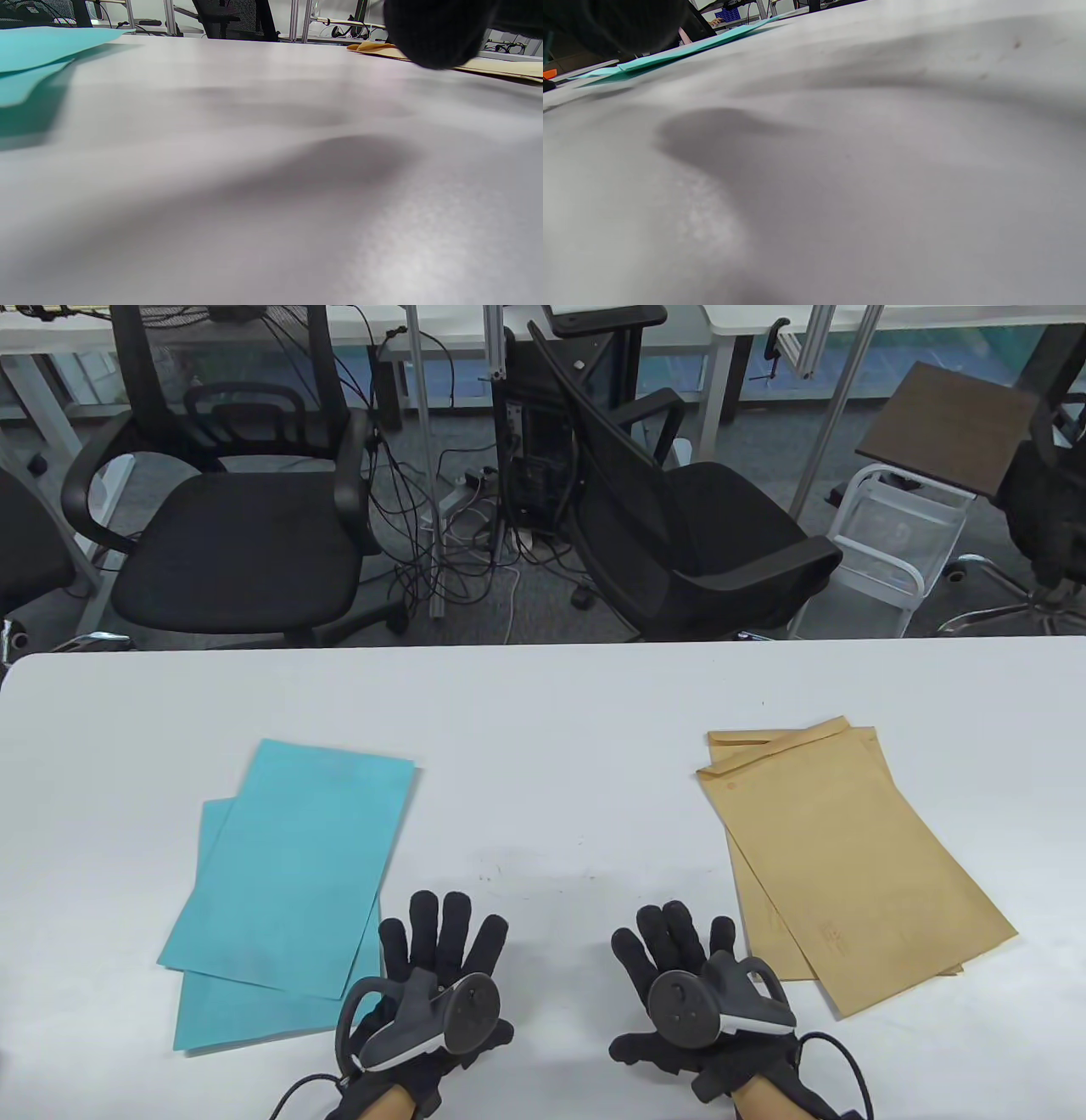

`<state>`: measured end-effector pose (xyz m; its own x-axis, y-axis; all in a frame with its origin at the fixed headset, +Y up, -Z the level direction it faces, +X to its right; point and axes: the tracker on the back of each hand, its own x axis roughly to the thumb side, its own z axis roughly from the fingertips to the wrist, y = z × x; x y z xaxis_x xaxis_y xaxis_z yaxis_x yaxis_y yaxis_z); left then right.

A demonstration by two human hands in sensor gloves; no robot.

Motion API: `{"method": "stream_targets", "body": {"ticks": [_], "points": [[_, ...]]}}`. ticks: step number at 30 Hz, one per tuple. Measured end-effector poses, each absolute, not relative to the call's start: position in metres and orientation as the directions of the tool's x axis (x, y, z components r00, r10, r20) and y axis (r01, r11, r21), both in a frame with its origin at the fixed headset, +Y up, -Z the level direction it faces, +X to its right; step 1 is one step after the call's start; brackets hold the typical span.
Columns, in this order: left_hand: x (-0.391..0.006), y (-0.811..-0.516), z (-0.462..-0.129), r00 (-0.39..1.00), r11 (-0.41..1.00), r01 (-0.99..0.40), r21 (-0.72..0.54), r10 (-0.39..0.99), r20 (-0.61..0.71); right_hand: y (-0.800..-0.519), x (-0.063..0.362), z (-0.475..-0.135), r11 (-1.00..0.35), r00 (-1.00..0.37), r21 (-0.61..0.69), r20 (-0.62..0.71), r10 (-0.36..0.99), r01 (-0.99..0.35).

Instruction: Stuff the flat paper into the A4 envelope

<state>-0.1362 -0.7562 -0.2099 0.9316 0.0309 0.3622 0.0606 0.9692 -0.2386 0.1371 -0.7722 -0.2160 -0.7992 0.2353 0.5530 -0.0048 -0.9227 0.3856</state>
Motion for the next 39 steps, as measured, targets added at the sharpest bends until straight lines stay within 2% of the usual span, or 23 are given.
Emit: {"method": "stream_targets", "body": {"ticks": [6,12,17,24,28,33,35,39], "points": [[-0.137,-0.756,-0.211,0.933,0.97,0.052,-0.238,0.038,0.358,-0.767,0.142,-0.219,-0.933,-0.811,0.357,0.532,0.242,-0.045],[-0.138,-0.756,-0.211,0.932,0.972,0.039,-0.232,0.049,0.36,-0.752,0.168,-0.231,-0.958,-0.869,0.238,0.427,0.249,-0.158],[-0.138,-0.757,-0.211,0.931,0.97,0.037,-0.241,0.055,0.362,-0.744,0.228,-0.244,-0.972,-0.949,0.134,0.226,0.218,-0.191],[-0.137,-0.757,-0.212,0.93,0.967,0.038,-0.252,0.058,0.364,-0.738,0.32,-0.254,-0.975,-0.981,0.118,-0.071,0.181,-0.188],[-0.137,-0.757,-0.212,0.93,0.967,0.044,-0.252,0.053,0.364,-0.736,0.363,-0.257,-0.971,-0.953,0.092,-0.23,0.195,-0.221],[-0.136,-0.757,-0.212,0.93,0.965,0.055,-0.255,0.044,0.364,-0.748,0.406,-0.263,-0.931,-0.84,0.038,-0.447,0.309,-0.363],[-0.136,-0.756,-0.212,0.93,0.966,0.057,-0.254,0.041,0.365,-0.754,0.418,-0.267,-0.896,-0.786,0.054,-0.505,0.356,-0.44],[-0.136,-0.756,-0.212,0.929,0.966,0.055,-0.253,0.043,0.367,-0.766,0.438,-0.272,-0.871,-0.708,0.048,-0.606,0.363,-0.488]]}}
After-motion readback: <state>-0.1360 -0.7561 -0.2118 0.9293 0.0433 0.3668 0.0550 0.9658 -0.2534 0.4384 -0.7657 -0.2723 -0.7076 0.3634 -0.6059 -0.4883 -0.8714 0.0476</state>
